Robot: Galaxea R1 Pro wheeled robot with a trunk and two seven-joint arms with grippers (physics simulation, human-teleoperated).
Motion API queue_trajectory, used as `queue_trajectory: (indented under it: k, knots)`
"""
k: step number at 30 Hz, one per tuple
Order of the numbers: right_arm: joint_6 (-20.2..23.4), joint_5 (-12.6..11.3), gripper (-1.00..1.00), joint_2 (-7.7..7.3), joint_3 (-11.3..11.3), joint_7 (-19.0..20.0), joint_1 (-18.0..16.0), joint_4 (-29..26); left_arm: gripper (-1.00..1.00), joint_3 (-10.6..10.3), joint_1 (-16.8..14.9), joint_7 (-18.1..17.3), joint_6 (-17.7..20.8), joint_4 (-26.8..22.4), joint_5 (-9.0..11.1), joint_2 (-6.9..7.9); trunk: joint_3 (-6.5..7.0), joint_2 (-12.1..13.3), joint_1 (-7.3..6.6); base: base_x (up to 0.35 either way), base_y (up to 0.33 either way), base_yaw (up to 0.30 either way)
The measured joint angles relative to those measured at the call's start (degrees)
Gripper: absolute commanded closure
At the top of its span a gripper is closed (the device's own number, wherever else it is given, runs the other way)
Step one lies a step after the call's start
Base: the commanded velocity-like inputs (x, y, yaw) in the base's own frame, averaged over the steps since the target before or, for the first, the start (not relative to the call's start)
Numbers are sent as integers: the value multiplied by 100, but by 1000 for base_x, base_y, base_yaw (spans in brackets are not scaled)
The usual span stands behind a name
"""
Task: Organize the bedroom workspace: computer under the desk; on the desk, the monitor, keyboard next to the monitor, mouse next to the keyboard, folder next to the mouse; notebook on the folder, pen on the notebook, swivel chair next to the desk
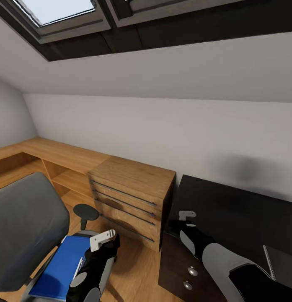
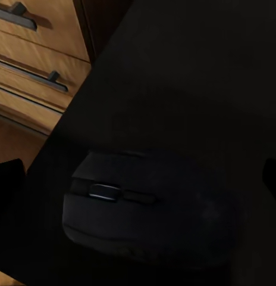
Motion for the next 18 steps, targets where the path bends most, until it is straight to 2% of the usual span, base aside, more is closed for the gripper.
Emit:
queue_trajectory:
  k: [7,18]
  knots:
    - [68,1,-100,0,-8,0,0,0,-100,-1,0,0,3,0,0,0,-126,-281,154,0,0,0]
    - [76,11,-100,0,-12,-3,0,4,-100,-1,0,0,5,0,8,0,-126,-283,154,0,0,0]
